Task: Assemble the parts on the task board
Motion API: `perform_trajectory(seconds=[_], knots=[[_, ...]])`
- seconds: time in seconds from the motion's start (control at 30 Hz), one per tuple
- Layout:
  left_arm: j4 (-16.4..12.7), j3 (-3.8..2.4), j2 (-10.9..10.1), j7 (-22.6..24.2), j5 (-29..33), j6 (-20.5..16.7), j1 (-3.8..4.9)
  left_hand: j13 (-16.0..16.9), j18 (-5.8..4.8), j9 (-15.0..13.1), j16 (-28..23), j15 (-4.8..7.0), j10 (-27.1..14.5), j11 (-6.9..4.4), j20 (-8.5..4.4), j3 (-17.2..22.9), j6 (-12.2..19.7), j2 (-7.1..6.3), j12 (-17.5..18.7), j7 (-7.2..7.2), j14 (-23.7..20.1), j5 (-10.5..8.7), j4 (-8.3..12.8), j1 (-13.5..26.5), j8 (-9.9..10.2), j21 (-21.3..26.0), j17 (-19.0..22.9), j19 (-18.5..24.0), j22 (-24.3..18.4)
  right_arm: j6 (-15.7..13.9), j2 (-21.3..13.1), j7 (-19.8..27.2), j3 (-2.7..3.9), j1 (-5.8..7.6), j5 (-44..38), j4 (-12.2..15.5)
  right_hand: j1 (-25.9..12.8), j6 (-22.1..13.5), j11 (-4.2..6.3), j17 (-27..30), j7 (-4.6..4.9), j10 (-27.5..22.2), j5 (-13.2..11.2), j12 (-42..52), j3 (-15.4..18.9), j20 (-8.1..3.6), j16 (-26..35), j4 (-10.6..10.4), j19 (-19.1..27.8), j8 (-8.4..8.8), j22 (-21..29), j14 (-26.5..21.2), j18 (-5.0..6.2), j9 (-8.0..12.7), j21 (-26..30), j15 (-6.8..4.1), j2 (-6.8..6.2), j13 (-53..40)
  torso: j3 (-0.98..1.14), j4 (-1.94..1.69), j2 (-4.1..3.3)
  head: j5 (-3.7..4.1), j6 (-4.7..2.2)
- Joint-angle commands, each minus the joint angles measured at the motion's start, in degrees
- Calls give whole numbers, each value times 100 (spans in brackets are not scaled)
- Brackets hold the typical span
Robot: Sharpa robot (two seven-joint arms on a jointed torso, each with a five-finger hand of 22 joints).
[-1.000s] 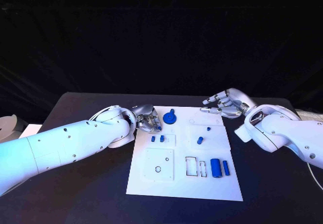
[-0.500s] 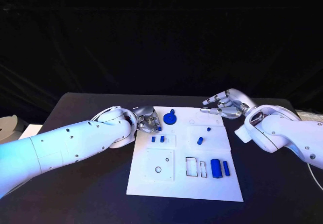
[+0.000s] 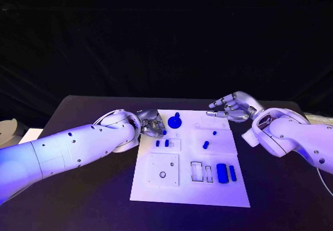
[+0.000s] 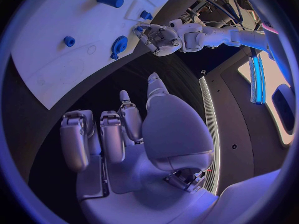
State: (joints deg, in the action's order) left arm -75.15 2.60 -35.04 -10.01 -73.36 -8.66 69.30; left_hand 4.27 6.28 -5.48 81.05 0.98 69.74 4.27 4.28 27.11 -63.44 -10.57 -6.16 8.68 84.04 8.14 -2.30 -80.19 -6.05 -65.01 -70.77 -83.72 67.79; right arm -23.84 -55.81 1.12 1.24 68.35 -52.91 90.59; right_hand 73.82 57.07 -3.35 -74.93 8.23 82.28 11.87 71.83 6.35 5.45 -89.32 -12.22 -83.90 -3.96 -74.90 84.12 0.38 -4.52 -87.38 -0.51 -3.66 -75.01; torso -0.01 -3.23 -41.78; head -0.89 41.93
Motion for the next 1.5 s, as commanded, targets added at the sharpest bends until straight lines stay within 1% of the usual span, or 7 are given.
perform_trajectory(seconds=[0.03,0.5,0.57,0.73,0.83,0.97,1.5], knots=[[14,18,-30,-168,-50,151,-24,-17,-88,14,25,-37,-33,27,36,41,51,-12,41,7,242,-29,6,61,54,18,15,-113,6,134,-5,-47,1,-4,-142,-10,57,27,6,-1352,-5,-216,26,-413,46,-30,33,27,-328,-1,-990,549,91,-2,51,-38,75,-291,-2,-2,1,5,-3],[-61,0,-314,-97,672,-323,-23,1,-88,163,16,-83,-35,75,92,207,421,-4,139,67,220,-13,62,48,244,11,88,-107,33,672,-23,-625,1,-27,-1978,-32,1358,253,55,-952,-34,-1832,-143,-5000,-336,-117,331,480,-147,-32,-603,458,183,-19,319,-104,445,3058,-3,0,5,57,-33],[-70,-4,-413,56,1600,-565,-22,-5,-60,153,44,-89,-71,83,100,305,350,28,168,76,223,-9,94,5,202,157,18,-54,-83,794,-22,-766,1,-46,-2602,-7,1519,325,45,-898,-66,-1881,-239,-5434,-481,-113,368,519,-161,-30,-621,451,178,-18,309,-104,438,3525,3,0,9,85,-47],[-217,0,-681,1175,4997,-773,-27,-41,208,158,-768,-175,-325,172,170,426,263,69,185,156,-332,-26,70,120,168,1629,1525,540,-1251,1105,-3,-1075,2,-126,-3928,63,1603,619,44,-831,-119,-1447,-665,-6458,-972,-71,415,364,-158,8,-598,446,183,-3,334,-68,180,5058,-7,6,-4,143,-77],[-390,6,-856,1758,6906,-354,-66,-19,385,156,-1322,-200,-343,177,217,312,267,151,82,145,-798,-26,-93,386,161,2681,2468,1040,-2062,1293,21,-1221,2,-169,-4461,76,1600,653,39,-814,-149,-1414,-712,-6619,-1142,-63,426,319,-152,22,-584,445,186,9,346,-64,89,5350,-13,-2,0,185,-71],[-617,8,-1049,2301,8148,49,-126,28,418,140,-1543,-174,-288,144,223,85,202,235,-119,114,-1043,-4,-105,505,89,2907,2873,1207,-2212,1442,41,-1325,2,-212,-4888,81,1575,660,37,-774,-176,-1426,-795,-6784,-1381,-63,454,257,-131,31,-538,439,197,27,382,-59,-37,5693,-13,-17,4,249,-87],[-1086,11,-1368,2862,8870,222,-214,75,423,133,-1575,-152,-270,103,201,-45,160,316,-314,80,-1116,43,-1,455,19,2987,3024,1232,-2279,1599,160,-1416,2,-293,-5399,69,1381,764,1,-691,-183,-1480,-869,-6817,-2004,-53,512,88,-99,22,-455,428,215,29,454,-34,-319,6426,-4,1,-3,267,-102]])
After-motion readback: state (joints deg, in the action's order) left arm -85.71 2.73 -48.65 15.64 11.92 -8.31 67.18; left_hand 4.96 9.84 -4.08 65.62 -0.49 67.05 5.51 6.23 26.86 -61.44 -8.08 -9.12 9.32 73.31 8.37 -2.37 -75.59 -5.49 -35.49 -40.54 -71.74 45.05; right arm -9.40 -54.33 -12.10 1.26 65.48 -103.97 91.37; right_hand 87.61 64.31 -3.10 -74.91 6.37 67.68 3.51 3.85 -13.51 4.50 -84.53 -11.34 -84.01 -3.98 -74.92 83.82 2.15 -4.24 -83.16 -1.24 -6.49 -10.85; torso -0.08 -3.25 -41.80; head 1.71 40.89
